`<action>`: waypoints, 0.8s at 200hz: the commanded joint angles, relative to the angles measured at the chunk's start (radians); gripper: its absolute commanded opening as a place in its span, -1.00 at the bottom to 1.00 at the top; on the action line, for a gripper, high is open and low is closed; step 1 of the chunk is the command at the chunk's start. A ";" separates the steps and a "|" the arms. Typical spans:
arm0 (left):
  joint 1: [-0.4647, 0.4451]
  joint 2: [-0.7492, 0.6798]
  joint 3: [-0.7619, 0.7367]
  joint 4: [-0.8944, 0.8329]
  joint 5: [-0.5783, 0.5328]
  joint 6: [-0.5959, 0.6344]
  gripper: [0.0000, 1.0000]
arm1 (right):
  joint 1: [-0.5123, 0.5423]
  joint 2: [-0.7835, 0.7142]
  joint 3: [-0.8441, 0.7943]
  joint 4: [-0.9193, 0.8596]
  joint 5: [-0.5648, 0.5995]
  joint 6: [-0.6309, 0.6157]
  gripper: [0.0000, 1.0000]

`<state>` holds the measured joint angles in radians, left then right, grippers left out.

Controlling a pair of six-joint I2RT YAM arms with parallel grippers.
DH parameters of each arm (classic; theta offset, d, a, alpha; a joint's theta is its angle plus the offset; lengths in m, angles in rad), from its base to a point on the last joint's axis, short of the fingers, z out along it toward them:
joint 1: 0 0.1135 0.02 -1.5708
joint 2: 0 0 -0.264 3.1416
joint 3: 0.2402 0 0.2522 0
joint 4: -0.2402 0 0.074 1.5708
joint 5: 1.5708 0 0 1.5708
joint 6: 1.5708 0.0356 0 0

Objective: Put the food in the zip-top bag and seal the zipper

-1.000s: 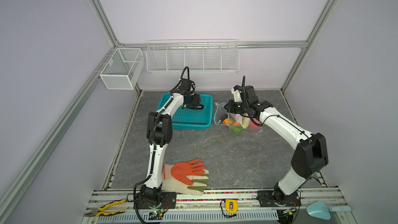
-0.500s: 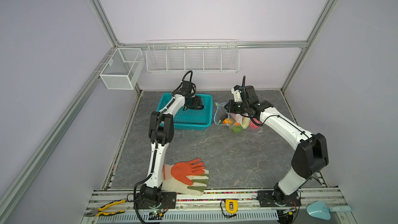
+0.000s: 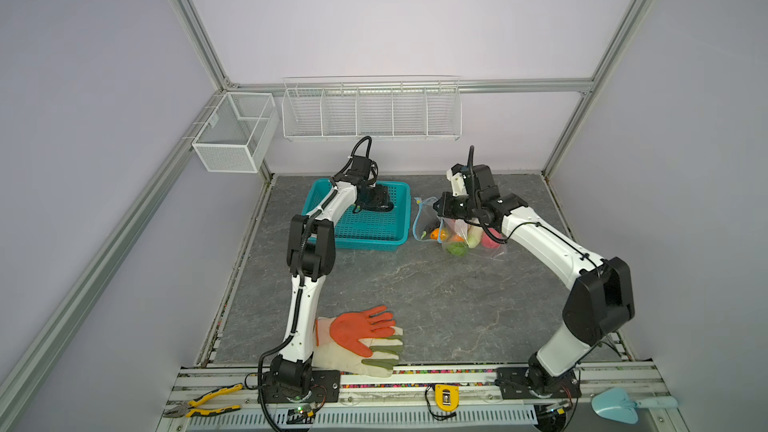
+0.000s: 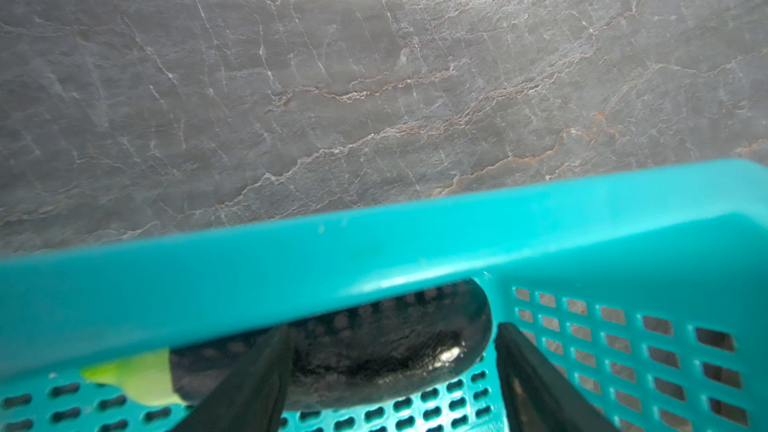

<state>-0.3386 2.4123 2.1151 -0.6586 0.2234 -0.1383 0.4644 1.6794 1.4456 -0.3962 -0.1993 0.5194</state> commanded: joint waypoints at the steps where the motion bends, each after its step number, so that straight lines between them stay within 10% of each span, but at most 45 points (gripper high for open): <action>1: -0.004 -0.028 -0.050 -0.094 0.051 -0.018 0.53 | 0.002 -0.022 0.007 -0.006 0.006 -0.009 -0.86; 160: 0.018 -0.139 -0.043 -0.053 0.040 0.114 0.63 | 0.001 -0.020 -0.003 0.005 -0.002 -0.009 -0.86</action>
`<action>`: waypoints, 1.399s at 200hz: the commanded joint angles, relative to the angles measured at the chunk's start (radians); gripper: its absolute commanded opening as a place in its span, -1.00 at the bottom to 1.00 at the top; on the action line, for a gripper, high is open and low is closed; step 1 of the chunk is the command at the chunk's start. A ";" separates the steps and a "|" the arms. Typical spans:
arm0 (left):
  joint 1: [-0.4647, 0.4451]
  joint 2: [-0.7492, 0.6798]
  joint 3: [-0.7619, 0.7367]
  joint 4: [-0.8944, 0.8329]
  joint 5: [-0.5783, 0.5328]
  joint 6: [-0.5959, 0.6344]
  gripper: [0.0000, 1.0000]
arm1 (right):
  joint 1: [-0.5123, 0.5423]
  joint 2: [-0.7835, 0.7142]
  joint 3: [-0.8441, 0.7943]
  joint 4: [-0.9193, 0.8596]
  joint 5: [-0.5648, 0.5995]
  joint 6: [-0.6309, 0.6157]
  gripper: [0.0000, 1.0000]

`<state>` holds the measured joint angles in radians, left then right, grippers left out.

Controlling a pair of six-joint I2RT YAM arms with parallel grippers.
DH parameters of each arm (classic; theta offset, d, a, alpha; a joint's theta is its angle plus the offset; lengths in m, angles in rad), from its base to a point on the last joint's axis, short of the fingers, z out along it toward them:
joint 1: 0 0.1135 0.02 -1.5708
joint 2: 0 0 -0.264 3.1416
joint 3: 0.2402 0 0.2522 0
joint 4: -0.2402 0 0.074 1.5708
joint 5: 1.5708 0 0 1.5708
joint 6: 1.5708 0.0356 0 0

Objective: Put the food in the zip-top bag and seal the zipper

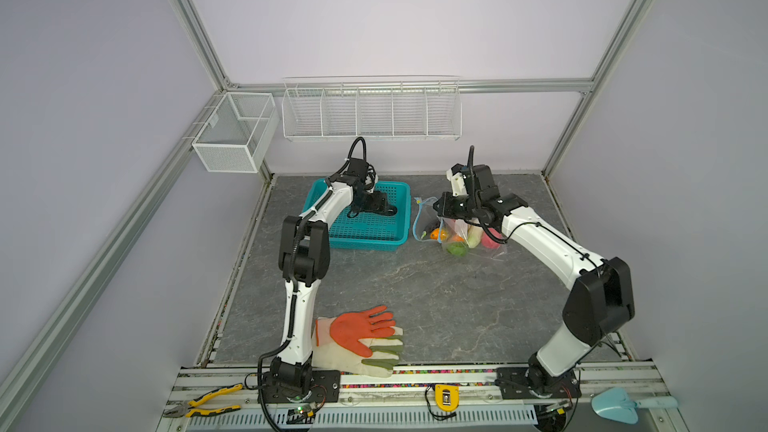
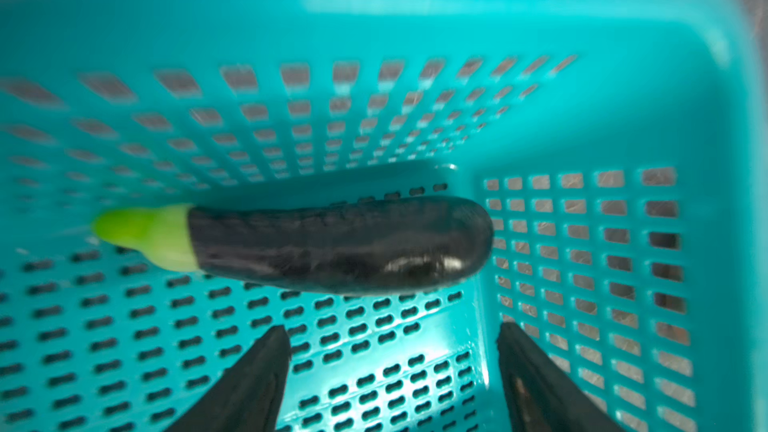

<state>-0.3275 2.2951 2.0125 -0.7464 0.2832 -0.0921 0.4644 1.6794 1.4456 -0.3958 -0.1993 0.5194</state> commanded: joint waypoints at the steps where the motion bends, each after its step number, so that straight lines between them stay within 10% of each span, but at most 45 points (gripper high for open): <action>1: 0.007 -0.021 0.060 0.035 -0.020 0.069 0.63 | 0.001 -0.020 -0.003 0.005 -0.002 -0.009 -0.86; 280: -0.054 0.222 0.262 -0.061 -0.084 0.058 0.50 | 0.000 -0.012 0.001 0.010 0.002 -0.009 -0.86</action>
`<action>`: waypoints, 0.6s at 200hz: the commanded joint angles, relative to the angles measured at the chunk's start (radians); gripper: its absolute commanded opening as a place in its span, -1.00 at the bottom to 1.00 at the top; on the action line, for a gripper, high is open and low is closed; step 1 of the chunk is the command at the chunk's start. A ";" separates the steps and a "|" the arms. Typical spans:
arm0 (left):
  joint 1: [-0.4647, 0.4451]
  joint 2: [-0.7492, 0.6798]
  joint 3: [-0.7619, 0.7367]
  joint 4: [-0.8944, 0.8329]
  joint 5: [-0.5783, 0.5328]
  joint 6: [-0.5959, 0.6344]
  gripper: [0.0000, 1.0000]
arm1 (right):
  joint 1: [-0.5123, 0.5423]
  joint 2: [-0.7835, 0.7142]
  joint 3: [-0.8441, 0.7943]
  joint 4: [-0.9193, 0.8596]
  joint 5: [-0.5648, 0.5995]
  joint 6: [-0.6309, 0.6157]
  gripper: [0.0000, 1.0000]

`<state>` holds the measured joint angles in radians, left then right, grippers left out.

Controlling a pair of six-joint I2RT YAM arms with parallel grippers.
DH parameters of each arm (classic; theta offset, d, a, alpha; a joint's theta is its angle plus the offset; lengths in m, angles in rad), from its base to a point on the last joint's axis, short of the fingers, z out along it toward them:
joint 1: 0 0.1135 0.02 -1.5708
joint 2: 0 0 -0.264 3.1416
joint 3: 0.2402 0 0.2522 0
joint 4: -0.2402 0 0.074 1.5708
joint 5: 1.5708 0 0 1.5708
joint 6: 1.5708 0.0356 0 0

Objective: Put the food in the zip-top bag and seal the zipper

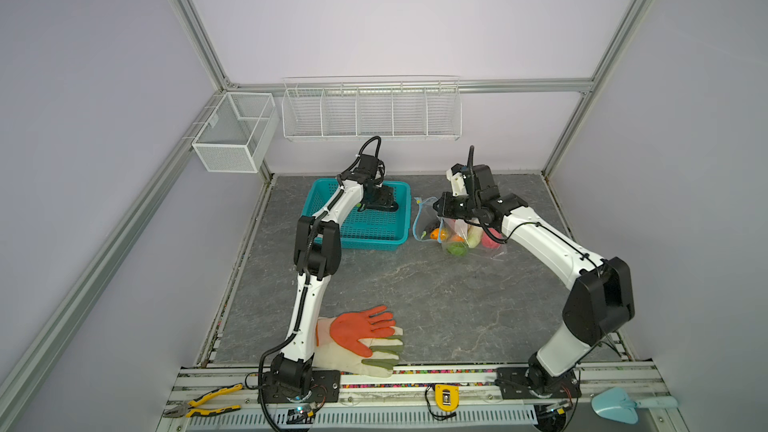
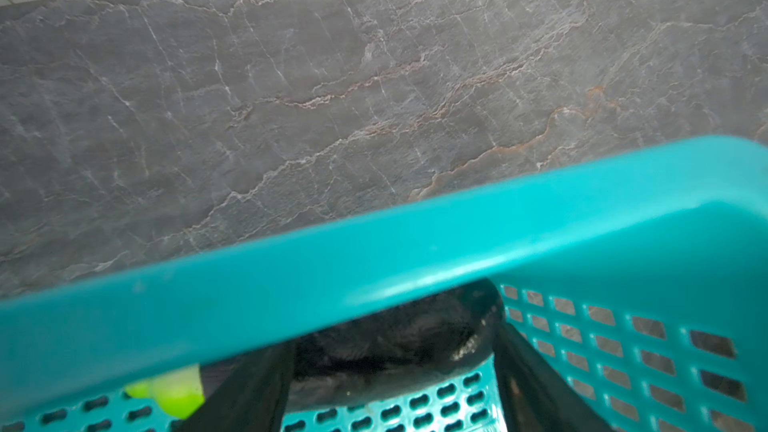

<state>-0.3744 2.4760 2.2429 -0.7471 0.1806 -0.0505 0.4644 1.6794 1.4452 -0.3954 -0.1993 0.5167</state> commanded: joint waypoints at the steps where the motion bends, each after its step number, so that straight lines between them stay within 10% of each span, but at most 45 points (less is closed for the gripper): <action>1: -0.006 0.042 0.032 -0.062 0.020 0.018 0.50 | 0.000 -0.012 0.001 0.009 0.001 -0.006 -0.86; 120: -0.005 0.007 0.011 -0.140 0.078 0.019 0.52 | -0.001 -0.023 -0.021 0.020 -0.008 -0.001 -0.86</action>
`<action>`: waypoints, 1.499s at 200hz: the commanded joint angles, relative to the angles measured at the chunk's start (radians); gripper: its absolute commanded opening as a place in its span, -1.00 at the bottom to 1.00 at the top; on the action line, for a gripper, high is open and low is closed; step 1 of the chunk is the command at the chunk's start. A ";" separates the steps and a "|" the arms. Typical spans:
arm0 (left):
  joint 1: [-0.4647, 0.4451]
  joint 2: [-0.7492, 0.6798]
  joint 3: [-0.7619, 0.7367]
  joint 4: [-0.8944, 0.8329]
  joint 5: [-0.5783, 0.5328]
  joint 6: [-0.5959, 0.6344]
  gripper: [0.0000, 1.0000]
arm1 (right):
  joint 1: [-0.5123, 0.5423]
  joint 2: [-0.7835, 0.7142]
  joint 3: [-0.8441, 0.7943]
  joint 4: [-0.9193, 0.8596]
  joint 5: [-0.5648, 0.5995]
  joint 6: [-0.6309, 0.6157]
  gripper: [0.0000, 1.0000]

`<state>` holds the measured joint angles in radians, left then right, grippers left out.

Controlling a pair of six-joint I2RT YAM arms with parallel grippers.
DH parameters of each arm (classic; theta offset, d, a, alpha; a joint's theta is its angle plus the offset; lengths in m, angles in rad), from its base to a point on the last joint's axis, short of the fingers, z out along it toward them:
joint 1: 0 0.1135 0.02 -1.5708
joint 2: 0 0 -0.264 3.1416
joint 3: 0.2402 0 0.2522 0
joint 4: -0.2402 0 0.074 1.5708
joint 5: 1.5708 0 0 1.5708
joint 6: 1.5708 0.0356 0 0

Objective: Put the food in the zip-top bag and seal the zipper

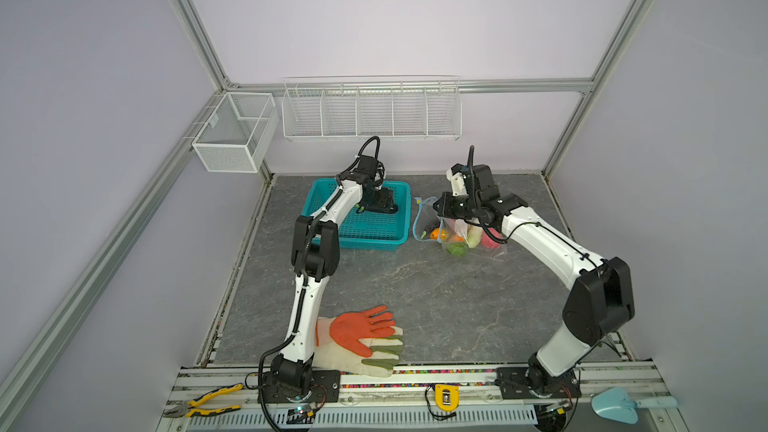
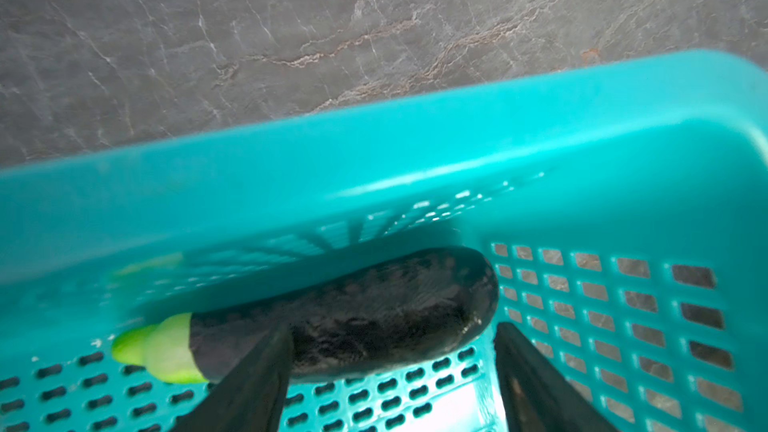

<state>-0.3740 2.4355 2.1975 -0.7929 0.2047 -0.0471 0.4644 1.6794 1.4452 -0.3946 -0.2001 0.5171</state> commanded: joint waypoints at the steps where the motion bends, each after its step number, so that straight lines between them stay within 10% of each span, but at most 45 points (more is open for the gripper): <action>1: -0.005 0.050 0.060 -0.095 0.055 0.016 0.52 | 0.000 -0.024 -0.021 0.020 -0.007 -0.001 -0.86; 138: -0.014 0.108 0.092 -0.030 -0.014 -0.020 0.70 | -0.001 -0.044 -0.034 0.017 -0.001 -0.006 -0.86; 300: -0.014 -0.142 -0.242 -0.067 -0.082 -0.113 0.44 | -0.004 -0.048 -0.036 0.016 0.001 -0.009 -0.86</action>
<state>-0.3866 2.3371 1.9709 -0.8104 0.1276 -0.1326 0.4644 1.6669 1.4250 -0.3908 -0.1997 0.5163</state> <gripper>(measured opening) 0.713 0.071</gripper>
